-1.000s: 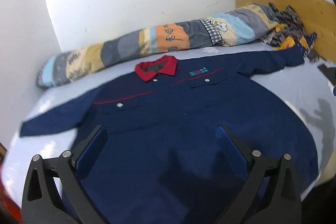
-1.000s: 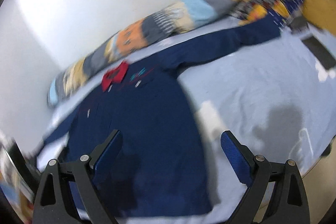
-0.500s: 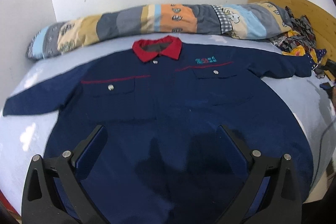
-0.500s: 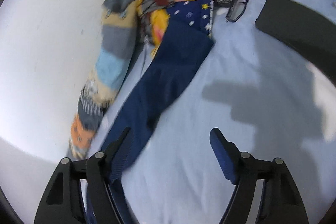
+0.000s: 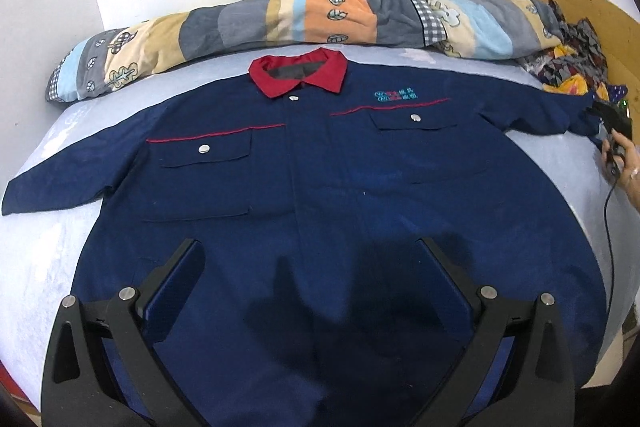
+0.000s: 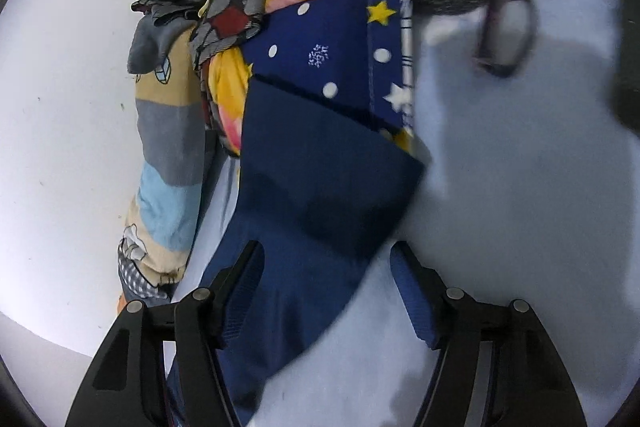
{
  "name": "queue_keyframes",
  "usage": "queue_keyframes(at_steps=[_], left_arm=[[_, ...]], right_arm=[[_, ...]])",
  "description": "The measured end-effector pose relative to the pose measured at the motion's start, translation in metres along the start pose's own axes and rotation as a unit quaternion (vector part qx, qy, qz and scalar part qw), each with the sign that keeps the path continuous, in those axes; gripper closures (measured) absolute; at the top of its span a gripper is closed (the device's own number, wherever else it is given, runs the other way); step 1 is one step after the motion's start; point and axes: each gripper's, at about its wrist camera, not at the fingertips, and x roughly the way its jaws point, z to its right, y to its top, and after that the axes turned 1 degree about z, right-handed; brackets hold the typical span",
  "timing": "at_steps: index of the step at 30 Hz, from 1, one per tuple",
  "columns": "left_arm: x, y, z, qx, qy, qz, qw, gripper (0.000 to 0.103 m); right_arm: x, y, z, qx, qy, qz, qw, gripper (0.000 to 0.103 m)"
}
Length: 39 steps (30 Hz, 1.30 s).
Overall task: Fold large clothes
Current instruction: 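Reach the right gripper to the navy jacket's sleeve cuff and grasp it, then lift the sleeve with the right gripper and carry it across the jacket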
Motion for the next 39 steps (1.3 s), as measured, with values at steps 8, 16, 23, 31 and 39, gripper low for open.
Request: queue_keyframes(at_steps=[8, 16, 23, 31, 39], left_arm=[[0.004, 0.003, 0.002, -0.01, -0.004, -0.006, 0.9999, 0.0], [-0.01, 0.005, -0.005, -0.013, 0.0, 0.017, 0.9998, 0.0], [-0.021, 0.008, -0.023, -0.027, 0.007, 0.033, 0.9991, 0.0], [-0.033, 0.009, -0.055, -0.051, 0.018, 0.05, 0.9973, 0.0], [-0.042, 0.006, -0.09, -0.083, 0.024, 0.053, 0.9948, 0.0]], right_arm=[[-0.002, -0.007, -0.017, -0.039, 0.029, 0.021, 0.999, 0.094], [-0.066, -0.021, -0.113, -0.126, 0.073, 0.051, 0.988, 0.094], [-0.101, -0.035, -0.213, -0.185, 0.082, 0.051, 0.978, 0.094], [-0.133, -0.073, -0.317, -0.231, 0.113, 0.049, 0.965, 0.094], [-0.161, -0.136, -0.413, -0.29, 0.151, 0.038, 0.944, 0.094]])
